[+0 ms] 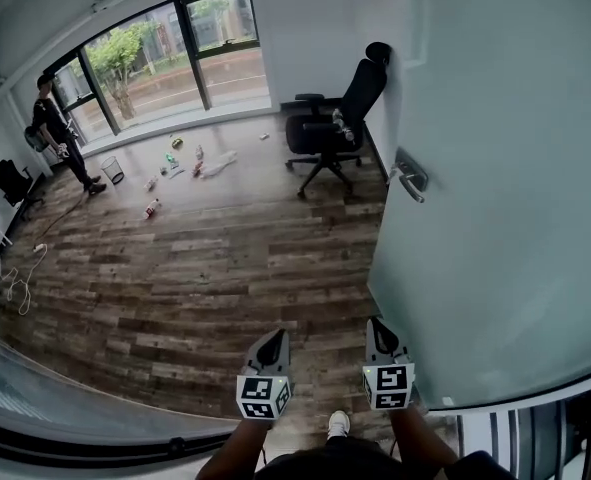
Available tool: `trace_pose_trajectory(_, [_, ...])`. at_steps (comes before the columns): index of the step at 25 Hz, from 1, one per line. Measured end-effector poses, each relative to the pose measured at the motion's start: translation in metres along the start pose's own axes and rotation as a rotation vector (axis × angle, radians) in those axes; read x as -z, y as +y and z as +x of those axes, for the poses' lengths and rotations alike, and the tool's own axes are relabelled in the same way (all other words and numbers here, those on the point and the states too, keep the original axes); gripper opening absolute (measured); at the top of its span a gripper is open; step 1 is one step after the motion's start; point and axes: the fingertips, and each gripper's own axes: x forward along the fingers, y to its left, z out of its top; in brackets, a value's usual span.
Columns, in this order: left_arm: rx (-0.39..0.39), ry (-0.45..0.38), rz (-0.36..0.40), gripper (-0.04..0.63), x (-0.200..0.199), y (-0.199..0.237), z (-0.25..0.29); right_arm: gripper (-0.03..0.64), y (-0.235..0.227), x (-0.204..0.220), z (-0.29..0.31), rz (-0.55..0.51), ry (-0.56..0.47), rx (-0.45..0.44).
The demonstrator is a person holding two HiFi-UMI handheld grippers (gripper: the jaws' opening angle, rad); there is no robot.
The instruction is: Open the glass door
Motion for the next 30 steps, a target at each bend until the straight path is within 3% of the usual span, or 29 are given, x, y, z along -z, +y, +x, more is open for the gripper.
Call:
trace_pose_trajectory(13, [0.081, -0.004, 0.003, 0.002, 0.043, -0.014, -0.171, 0.015, 0.136, 0.037, -0.135, 0.008, 0.016, 0.014])
trace_pose_trajectory(23, [0.083, -0.012, -0.010, 0.002, 0.060, -0.046, -0.244, 0.015, 0.158, 0.028, -0.222, -0.016, -0.024, 0.035])
trace_pose_trajectory(30, [0.053, -0.024, 0.003, 0.002, 0.073, -0.101, -0.288, 0.015, 0.144, 0.053, -0.292, -0.013, -0.035, 0.030])
